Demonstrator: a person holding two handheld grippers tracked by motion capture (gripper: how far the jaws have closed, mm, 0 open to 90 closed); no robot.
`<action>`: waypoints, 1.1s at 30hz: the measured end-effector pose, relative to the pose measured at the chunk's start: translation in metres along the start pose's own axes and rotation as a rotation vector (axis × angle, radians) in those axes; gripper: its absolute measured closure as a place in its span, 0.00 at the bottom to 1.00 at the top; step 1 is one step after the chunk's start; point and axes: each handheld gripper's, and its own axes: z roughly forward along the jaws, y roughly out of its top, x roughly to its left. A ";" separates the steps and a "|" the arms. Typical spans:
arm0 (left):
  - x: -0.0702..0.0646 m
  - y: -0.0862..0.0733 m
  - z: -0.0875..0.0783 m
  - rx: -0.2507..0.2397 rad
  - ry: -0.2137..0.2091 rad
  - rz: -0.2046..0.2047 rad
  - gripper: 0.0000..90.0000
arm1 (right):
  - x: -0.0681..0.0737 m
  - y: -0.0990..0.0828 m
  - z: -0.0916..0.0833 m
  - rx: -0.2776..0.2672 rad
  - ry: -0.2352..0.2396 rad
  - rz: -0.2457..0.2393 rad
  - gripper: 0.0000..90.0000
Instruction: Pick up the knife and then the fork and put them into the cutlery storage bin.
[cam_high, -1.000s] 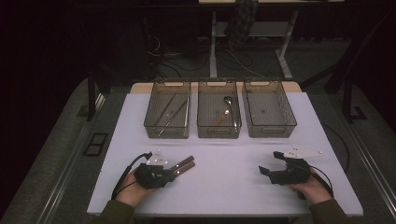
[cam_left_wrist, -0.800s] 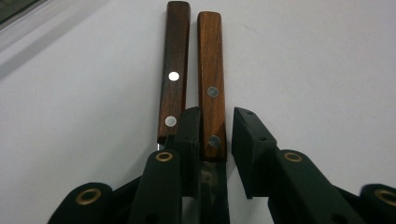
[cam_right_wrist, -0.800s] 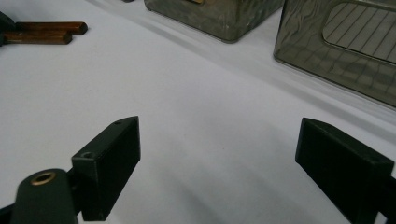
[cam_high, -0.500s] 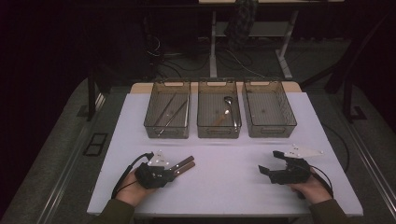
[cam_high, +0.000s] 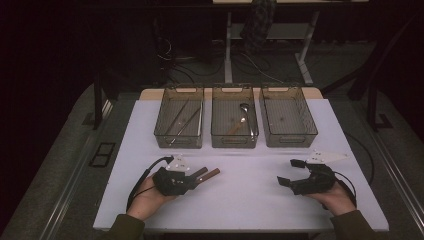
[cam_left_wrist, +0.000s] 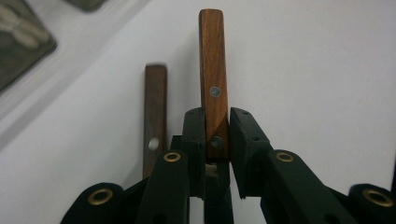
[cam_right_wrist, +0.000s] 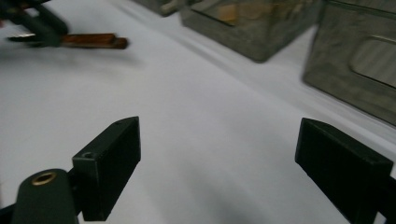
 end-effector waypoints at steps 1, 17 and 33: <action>-0.001 0.003 0.001 -0.005 -0.012 0.004 0.84 | 0.000 0.001 0.000 0.009 0.033 -0.001 0.15; -0.019 0.070 0.039 0.013 -0.219 0.224 0.84 | 0.018 0.037 0.012 0.127 0.204 -0.189 0.19; -0.041 0.100 0.064 0.073 -0.312 0.409 0.84 | 0.032 0.061 0.036 0.232 0.350 -0.311 0.31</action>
